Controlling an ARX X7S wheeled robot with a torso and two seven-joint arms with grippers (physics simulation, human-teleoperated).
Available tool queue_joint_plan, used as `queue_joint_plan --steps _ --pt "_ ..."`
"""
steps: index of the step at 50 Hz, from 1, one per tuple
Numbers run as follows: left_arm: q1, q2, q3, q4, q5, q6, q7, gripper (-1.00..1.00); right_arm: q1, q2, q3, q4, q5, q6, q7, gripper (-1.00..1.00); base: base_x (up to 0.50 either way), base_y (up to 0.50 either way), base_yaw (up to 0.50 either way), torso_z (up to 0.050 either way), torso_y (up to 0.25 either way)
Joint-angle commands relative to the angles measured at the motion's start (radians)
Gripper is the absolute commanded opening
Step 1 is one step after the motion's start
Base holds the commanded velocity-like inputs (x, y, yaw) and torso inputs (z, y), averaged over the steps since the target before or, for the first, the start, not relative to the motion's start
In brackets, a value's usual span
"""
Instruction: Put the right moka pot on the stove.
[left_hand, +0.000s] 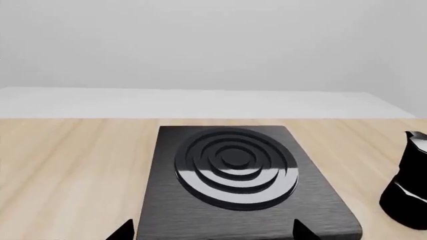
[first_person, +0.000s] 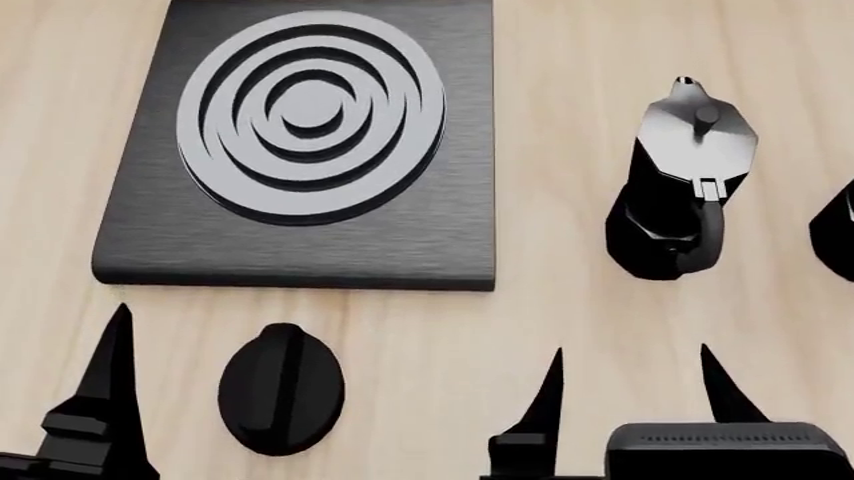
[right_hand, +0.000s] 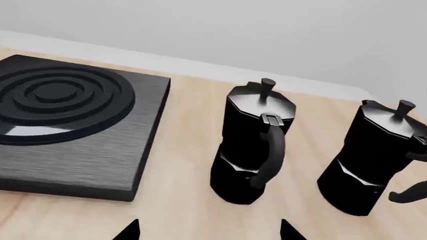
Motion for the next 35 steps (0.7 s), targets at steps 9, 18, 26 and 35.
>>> queue_joint_plan --steps 9,18,26,35 --pt "0.000 -0.006 0.004 -0.003 -0.006 0.011 -0.008 1.00 -0.074 0.099 0.159 -0.132 0.106 0.061 -0.014 1.00 0.00 0.00 0.00 0.000 0.000" --pt "0.008 -0.009 0.010 -0.005 0.003 0.024 -0.007 1.00 -0.178 0.154 0.439 -0.215 0.281 0.090 -0.027 1.00 0.00 0.00 0.00 0.000 0.000" --pt "0.004 -0.014 0.007 -0.001 -0.012 0.020 -0.015 1.00 -0.214 0.192 0.582 -0.246 0.379 0.105 -0.037 1.00 0.00 0.00 0.00 0.000 0.000" --pt "-0.002 -0.017 0.013 0.001 -0.019 0.016 -0.024 1.00 -0.264 0.205 0.705 -0.225 0.421 0.064 -0.077 1.00 0.00 0.00 0.00 0.000 0.000"
